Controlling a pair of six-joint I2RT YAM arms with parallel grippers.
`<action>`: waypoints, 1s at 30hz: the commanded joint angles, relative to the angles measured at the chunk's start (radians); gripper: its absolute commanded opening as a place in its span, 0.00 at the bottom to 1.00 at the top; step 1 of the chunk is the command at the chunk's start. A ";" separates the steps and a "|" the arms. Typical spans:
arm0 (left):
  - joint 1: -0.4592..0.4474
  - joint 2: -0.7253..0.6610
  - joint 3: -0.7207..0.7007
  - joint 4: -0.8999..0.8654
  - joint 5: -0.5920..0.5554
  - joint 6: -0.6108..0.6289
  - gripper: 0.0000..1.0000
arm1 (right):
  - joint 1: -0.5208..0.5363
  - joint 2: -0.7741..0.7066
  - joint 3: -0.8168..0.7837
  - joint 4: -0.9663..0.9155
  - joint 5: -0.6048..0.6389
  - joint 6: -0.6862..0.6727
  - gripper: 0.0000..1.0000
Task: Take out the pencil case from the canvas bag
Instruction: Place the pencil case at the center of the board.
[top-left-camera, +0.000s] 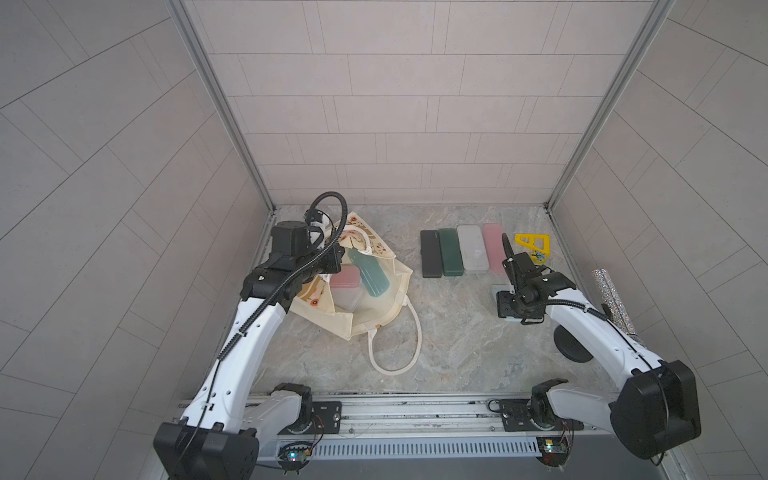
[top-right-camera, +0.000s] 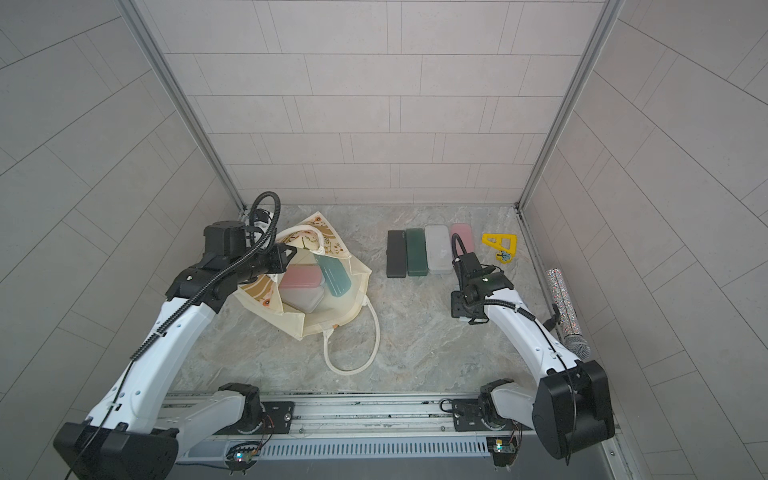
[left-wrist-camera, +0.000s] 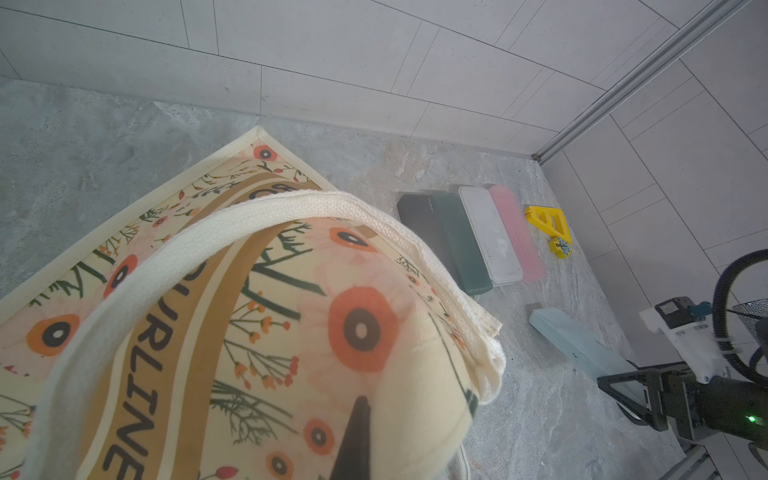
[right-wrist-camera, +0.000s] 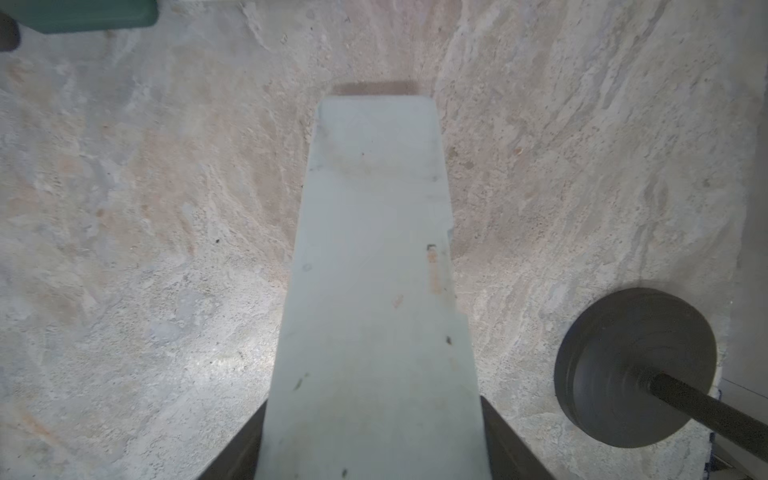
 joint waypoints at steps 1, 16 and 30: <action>-0.006 -0.009 0.021 0.053 0.041 -0.016 0.00 | -0.007 0.046 -0.001 -0.016 0.038 0.020 0.67; -0.006 -0.016 0.016 0.053 0.038 -0.017 0.00 | -0.039 0.075 -0.162 0.132 -0.006 0.079 0.76; -0.014 0.007 0.025 0.052 0.084 -0.021 0.00 | 0.004 -0.144 -0.223 0.098 0.098 0.187 0.91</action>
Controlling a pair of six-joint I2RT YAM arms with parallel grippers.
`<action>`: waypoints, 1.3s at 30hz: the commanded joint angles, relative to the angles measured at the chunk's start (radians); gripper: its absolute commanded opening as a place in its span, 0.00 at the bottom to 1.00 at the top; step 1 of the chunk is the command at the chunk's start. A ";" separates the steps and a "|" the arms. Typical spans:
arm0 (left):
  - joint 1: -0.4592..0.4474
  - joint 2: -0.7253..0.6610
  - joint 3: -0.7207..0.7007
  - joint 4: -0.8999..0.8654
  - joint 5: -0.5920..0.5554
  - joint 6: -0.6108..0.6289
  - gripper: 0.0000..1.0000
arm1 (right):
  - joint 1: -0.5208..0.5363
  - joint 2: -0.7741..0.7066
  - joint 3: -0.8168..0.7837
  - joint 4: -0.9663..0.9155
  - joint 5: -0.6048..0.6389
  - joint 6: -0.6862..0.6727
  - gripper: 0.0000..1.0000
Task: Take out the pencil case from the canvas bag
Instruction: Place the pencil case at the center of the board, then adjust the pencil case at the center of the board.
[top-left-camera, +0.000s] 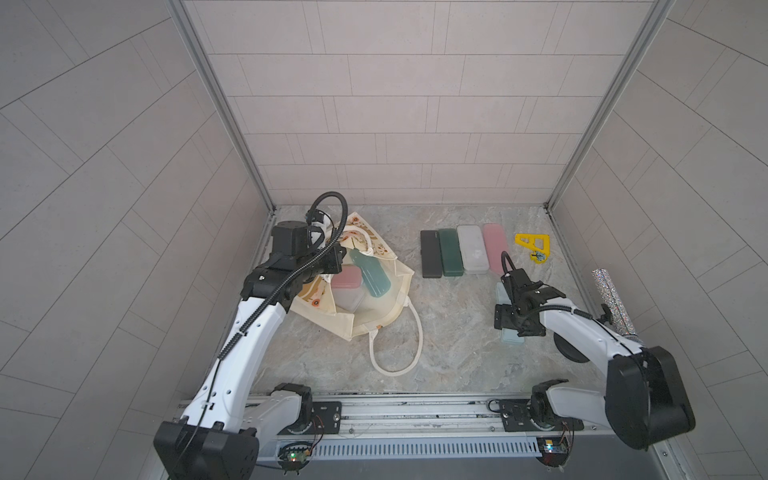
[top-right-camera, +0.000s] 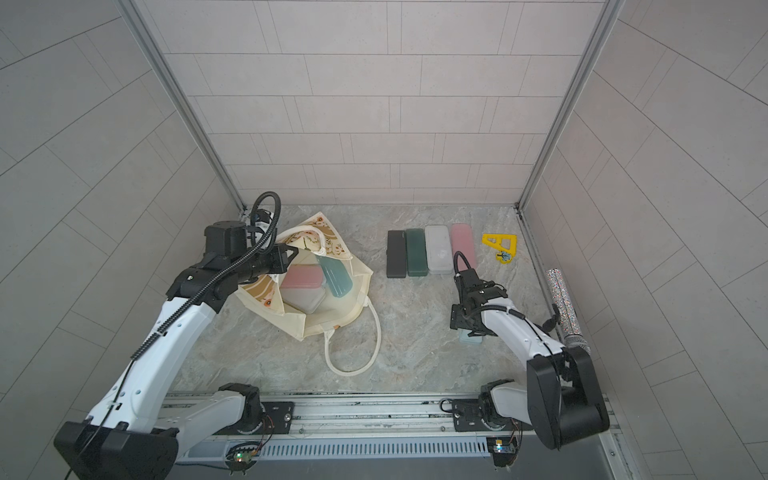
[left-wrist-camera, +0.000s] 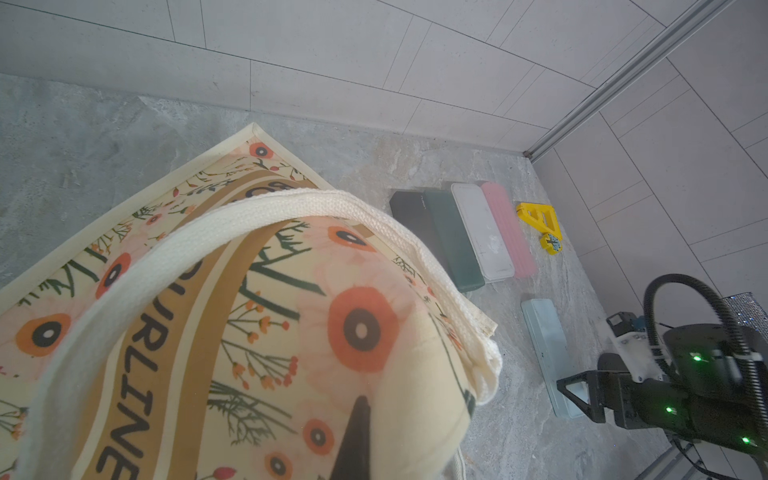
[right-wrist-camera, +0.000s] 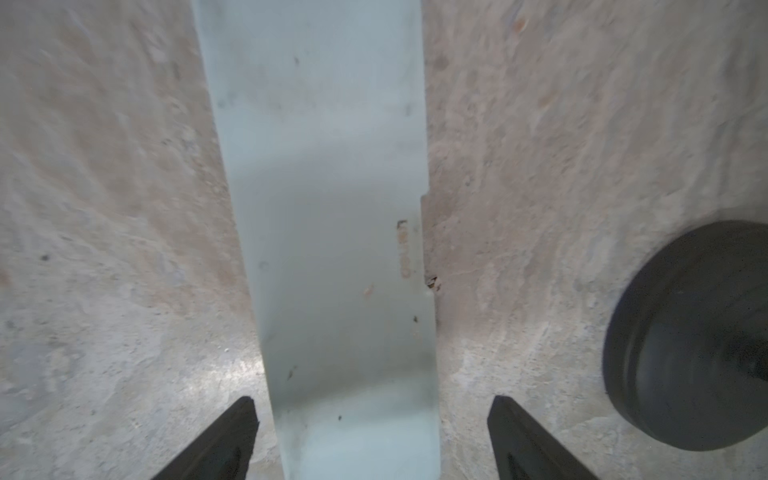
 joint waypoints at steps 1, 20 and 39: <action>-0.017 0.005 0.026 0.053 0.063 -0.016 0.00 | 0.063 -0.140 -0.014 -0.075 0.078 0.089 0.90; -0.051 -0.003 0.033 0.040 0.063 0.003 0.00 | 0.286 -0.213 -0.229 0.033 0.106 0.393 0.64; -0.051 -0.005 0.029 0.037 0.048 0.006 0.00 | 0.057 -0.153 -0.243 0.155 0.028 0.172 0.58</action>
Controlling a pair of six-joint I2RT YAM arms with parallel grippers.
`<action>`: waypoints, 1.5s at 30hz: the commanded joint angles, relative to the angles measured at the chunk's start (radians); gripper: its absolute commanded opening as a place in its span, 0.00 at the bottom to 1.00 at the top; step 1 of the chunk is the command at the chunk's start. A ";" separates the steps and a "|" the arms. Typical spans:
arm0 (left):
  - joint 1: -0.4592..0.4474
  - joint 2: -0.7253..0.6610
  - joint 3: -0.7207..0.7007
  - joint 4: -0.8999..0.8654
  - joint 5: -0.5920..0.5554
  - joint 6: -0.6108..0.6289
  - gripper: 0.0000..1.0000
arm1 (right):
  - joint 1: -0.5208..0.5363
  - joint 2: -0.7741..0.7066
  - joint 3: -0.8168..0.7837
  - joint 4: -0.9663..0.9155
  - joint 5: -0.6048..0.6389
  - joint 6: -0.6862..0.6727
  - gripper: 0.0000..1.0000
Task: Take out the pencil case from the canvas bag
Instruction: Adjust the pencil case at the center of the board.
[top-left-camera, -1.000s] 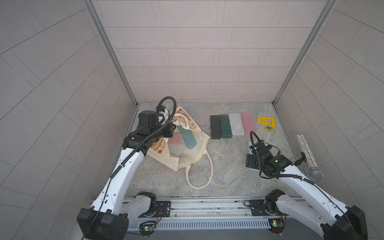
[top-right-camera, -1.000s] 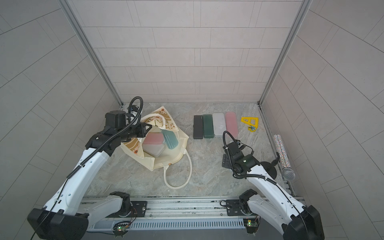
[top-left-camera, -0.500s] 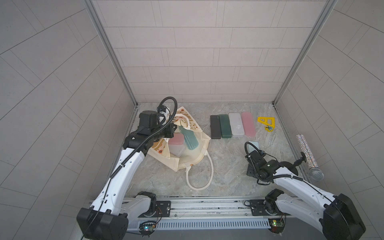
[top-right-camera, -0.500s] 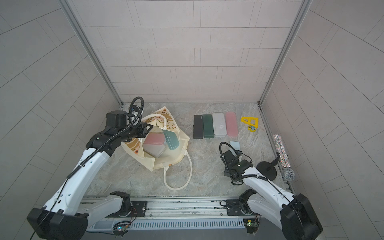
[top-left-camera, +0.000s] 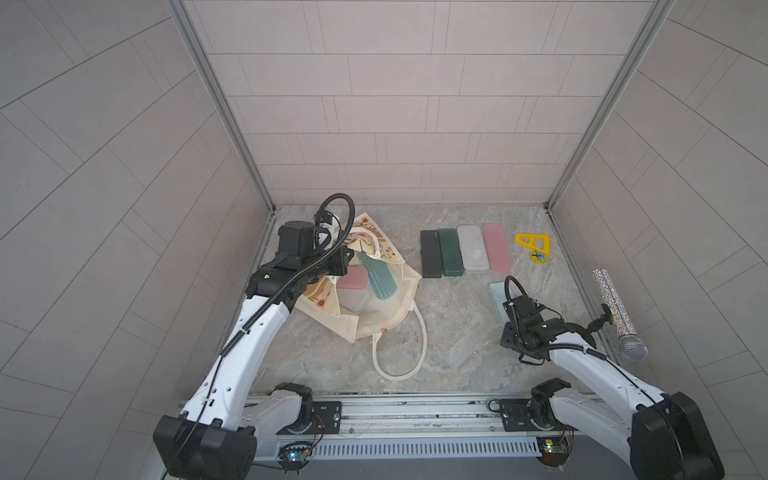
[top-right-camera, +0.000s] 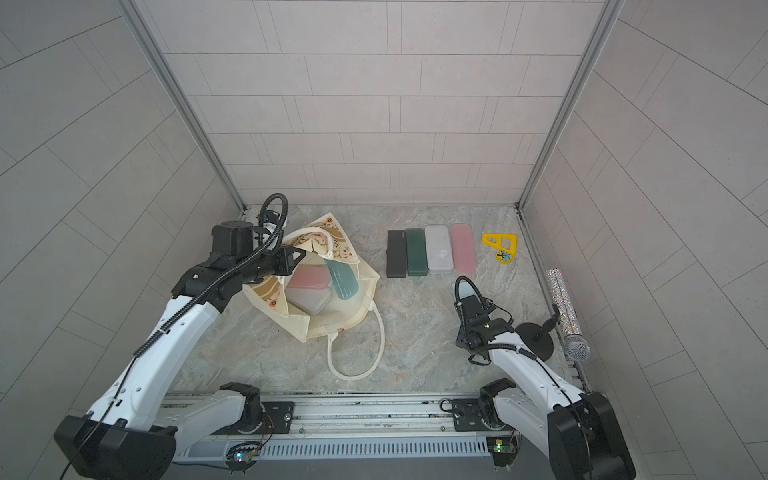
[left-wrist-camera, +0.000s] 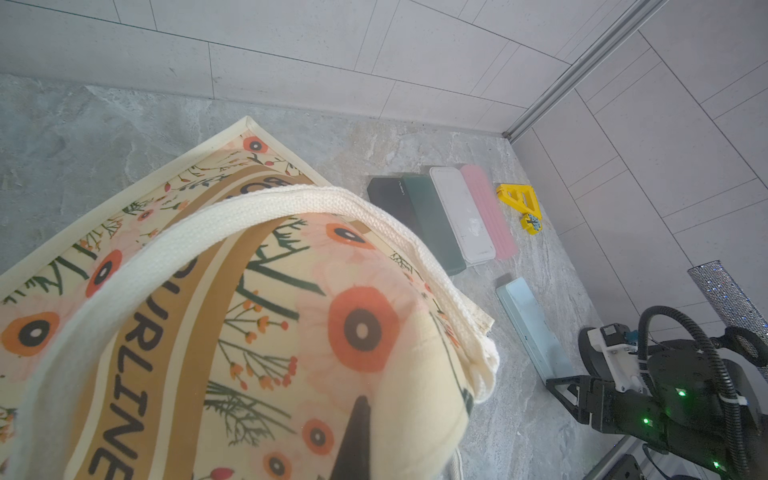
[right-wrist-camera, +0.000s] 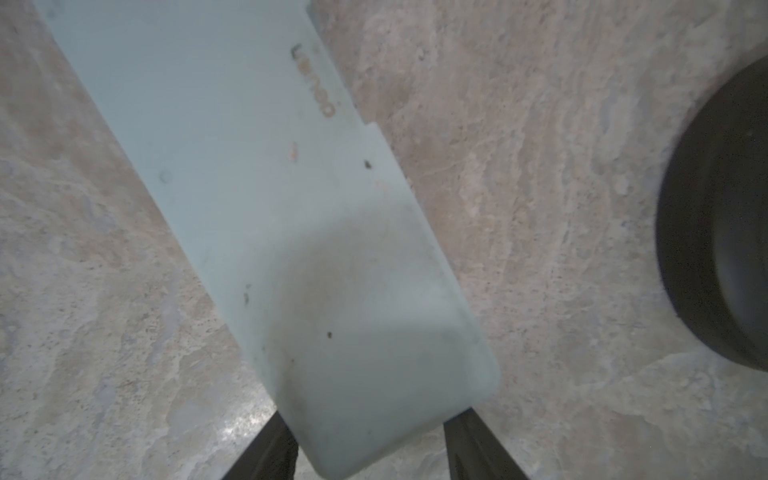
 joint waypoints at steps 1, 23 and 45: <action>-0.006 -0.017 0.029 0.037 0.023 -0.002 0.00 | -0.012 0.035 0.016 0.053 0.001 -0.036 0.58; -0.036 0.003 0.053 0.028 0.026 0.003 0.00 | 0.010 -0.007 0.219 0.074 -0.097 -0.204 0.37; -0.075 -0.004 0.112 -0.026 -0.055 -0.063 0.00 | 0.024 0.577 0.479 0.088 0.015 -0.341 0.27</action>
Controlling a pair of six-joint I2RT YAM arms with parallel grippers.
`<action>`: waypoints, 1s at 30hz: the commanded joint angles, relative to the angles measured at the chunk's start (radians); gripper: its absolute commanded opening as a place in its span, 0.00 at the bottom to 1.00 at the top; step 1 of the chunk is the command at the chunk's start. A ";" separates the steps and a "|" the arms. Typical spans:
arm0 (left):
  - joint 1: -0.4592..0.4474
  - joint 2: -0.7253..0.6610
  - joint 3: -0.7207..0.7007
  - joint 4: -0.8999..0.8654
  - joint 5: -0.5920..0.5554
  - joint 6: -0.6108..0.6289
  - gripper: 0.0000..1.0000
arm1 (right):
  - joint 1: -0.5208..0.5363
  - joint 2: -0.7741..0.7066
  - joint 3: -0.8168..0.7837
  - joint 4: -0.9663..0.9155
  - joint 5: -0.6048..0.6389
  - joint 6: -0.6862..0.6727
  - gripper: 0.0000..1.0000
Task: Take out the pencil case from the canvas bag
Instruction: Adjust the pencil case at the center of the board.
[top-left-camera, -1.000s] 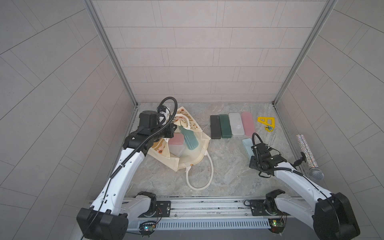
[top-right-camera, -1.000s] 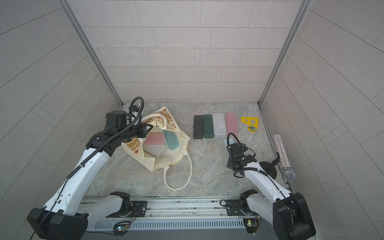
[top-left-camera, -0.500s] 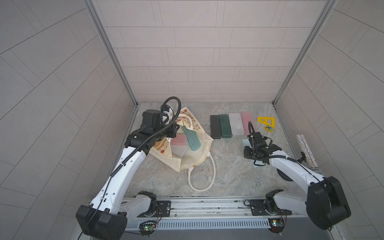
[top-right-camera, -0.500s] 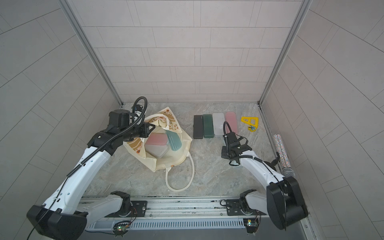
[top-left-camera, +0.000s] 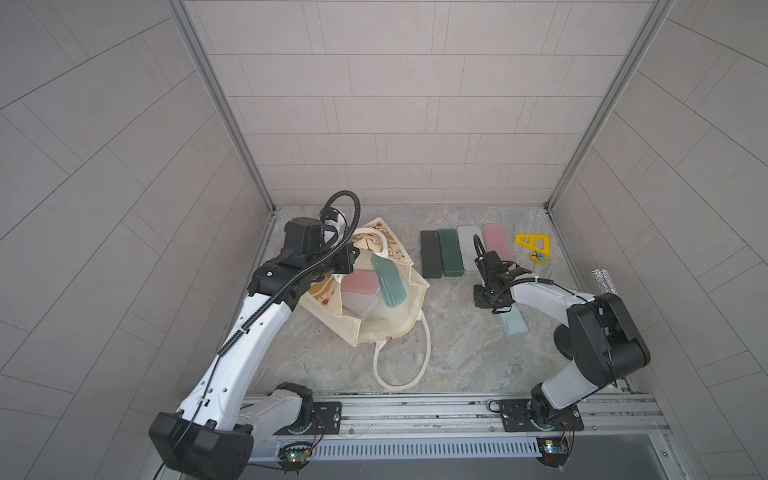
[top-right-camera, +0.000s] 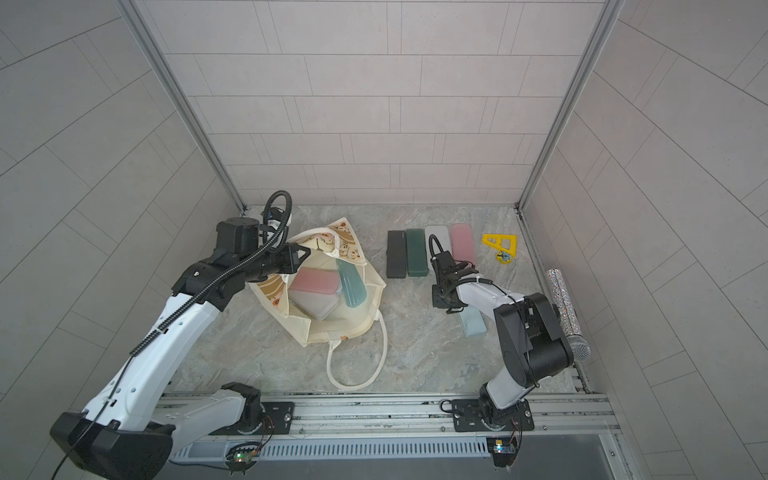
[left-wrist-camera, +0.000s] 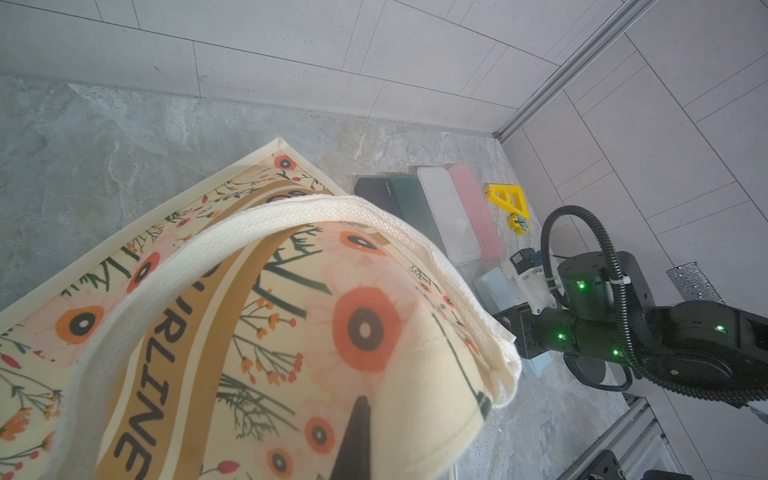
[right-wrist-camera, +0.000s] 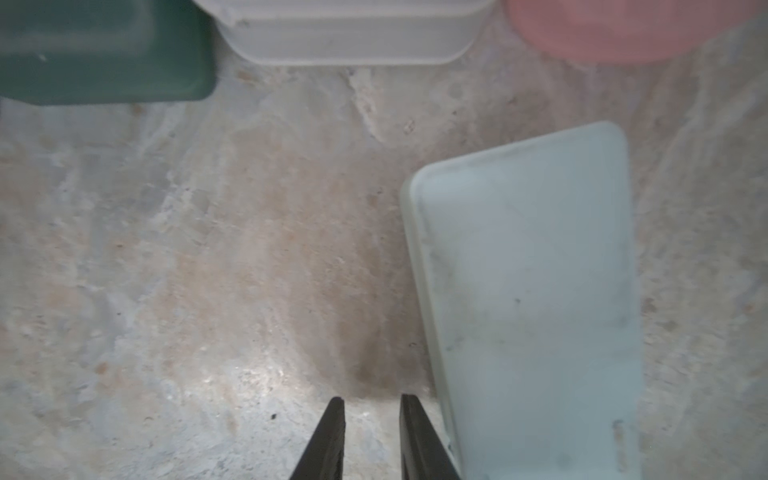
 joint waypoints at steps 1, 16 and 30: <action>-0.004 -0.021 0.042 0.020 -0.001 -0.011 0.00 | -0.001 0.002 0.018 -0.050 0.101 -0.015 0.27; -0.003 -0.028 0.039 0.011 -0.010 -0.003 0.00 | -0.008 0.009 0.020 -0.056 0.103 -0.003 0.27; -0.006 -0.024 0.045 0.013 -0.007 -0.009 0.00 | -0.001 -0.073 -0.084 -0.092 0.096 0.066 0.28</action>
